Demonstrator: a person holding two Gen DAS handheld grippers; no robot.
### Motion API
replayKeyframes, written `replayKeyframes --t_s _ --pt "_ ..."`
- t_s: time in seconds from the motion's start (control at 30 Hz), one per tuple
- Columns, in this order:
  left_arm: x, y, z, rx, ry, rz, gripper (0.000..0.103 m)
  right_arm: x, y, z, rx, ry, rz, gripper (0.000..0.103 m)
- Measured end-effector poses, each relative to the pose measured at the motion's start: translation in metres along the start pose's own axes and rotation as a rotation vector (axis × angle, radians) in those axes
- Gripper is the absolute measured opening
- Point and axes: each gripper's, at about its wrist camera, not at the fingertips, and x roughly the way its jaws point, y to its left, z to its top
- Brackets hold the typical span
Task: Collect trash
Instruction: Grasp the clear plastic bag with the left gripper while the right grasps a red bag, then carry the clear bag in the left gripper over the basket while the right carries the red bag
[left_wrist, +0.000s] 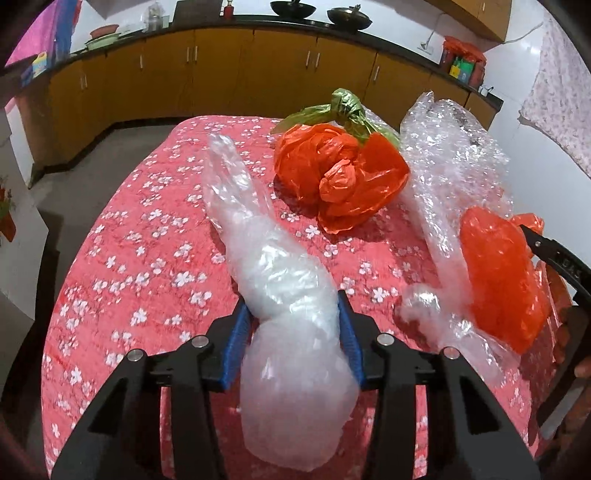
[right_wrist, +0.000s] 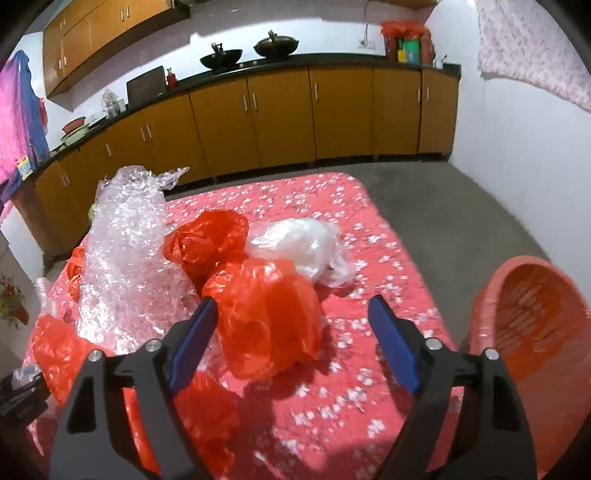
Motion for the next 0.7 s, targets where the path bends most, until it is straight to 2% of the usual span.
replayKeyframes --t_s 0.03,0.1,0.17,0.2,0.3,0.7 --pt "0.002 -0.002 0.002 0.001 0.0 0.001 0.045 0.003 0.001 0.0 -0.007 0.006 0.016 0.074" --pt "0.004 -0.004 0.004 0.005 0.001 -0.001 0.045 0.008 0.004 -0.001 -0.028 0.025 0.043 0.054" --pt "0.006 -0.008 0.006 0.009 -0.001 -0.006 0.045 0.01 0.007 -0.004 -0.047 0.047 0.095 0.039" --pt "0.006 -0.01 0.005 0.012 -0.002 -0.009 0.045 0.009 0.008 -0.005 -0.053 0.046 0.102 0.035" --pt "0.004 -0.013 0.004 0.02 -0.012 -0.019 0.043 0.002 0.009 -0.008 -0.069 0.037 0.122 0.028" --pt "-0.029 -0.013 0.008 0.024 -0.09 -0.025 0.043 -0.052 -0.005 -0.014 -0.054 -0.025 0.149 0.022"
